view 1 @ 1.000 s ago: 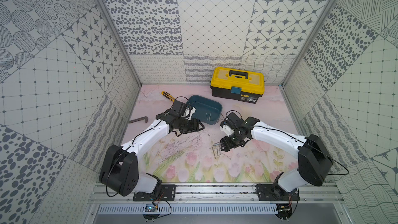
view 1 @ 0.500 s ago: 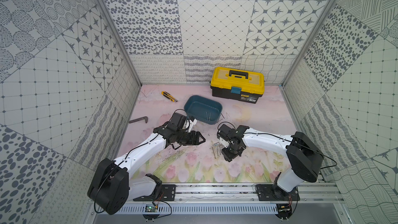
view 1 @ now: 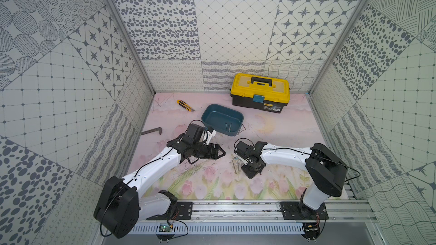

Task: Put the nails on the desktop into the storage box
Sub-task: Pick up the nail from the center of the board.

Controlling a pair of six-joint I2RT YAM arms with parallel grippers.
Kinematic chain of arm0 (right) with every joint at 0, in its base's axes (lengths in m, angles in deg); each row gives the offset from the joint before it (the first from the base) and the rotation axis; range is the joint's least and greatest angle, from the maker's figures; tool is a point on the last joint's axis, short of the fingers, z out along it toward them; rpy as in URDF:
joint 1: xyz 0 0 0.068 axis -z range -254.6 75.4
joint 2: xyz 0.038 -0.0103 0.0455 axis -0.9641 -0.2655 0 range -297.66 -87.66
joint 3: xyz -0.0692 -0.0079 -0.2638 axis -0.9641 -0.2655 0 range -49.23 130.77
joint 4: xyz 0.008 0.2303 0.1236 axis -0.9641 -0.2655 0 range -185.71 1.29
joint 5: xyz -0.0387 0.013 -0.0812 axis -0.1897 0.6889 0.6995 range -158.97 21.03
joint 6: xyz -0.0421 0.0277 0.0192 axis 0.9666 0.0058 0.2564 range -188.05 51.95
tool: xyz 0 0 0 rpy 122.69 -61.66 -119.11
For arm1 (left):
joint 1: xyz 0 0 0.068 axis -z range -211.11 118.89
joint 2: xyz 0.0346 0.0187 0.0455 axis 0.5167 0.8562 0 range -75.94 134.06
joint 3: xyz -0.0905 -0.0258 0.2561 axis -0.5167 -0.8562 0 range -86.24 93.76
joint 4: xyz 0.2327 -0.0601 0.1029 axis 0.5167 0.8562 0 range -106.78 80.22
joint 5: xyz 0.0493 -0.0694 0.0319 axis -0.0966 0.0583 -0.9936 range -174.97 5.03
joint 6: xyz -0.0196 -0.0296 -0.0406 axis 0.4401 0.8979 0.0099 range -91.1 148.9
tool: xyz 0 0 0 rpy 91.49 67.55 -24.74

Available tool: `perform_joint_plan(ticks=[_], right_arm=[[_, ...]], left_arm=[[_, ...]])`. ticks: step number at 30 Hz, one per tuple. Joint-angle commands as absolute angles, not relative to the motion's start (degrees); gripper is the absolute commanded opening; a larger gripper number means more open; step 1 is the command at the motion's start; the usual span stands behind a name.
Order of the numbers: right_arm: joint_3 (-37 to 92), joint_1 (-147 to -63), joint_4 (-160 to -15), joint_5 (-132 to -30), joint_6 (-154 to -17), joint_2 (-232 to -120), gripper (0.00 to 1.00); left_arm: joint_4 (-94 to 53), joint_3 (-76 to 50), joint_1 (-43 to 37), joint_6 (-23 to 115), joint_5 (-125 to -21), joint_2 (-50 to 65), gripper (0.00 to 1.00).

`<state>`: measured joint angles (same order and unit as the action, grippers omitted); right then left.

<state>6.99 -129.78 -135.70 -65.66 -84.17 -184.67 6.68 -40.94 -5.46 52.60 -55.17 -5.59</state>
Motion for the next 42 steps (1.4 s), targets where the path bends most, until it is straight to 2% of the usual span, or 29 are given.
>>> perform_joint_plan(ticks=[1,11,20,28,36,42], right_arm=[[5.86,-130.90,-133.00,-64.10,-85.56,-187.56,0.31],[5.39,-131.56,-132.55,-64.58,-85.79,-188.31,0.00],[4.26,-132.65,-132.53,-65.28,-84.22,-183.83,0.00],[4.49,-131.70,-131.51,-67.68,-85.04,-174.56,0.00],[6.48,-124.15,-131.51,-74.86,-87.93,-164.69,0.00],[11.95,-115.55,-131.18,-80.82,-89.70,-161.84,0.00]], left_arm=[[7.48,-39.67,-5.25,49.58,-54.81,-5.76,0.75],[7.40,-39.78,-5.27,49.91,-55.23,-5.82,0.75],[6.79,-39.59,-5.28,50.34,-55.50,-5.80,0.76],[3.95,-37.67,-5.27,52.04,-54.17,-5.72,0.84],[-2.37,-34.05,-6.78,57.20,-49.12,-5.53,0.99],[-4.40,-30.73,-10.73,64.13,-48.37,-5.23,1.00]])
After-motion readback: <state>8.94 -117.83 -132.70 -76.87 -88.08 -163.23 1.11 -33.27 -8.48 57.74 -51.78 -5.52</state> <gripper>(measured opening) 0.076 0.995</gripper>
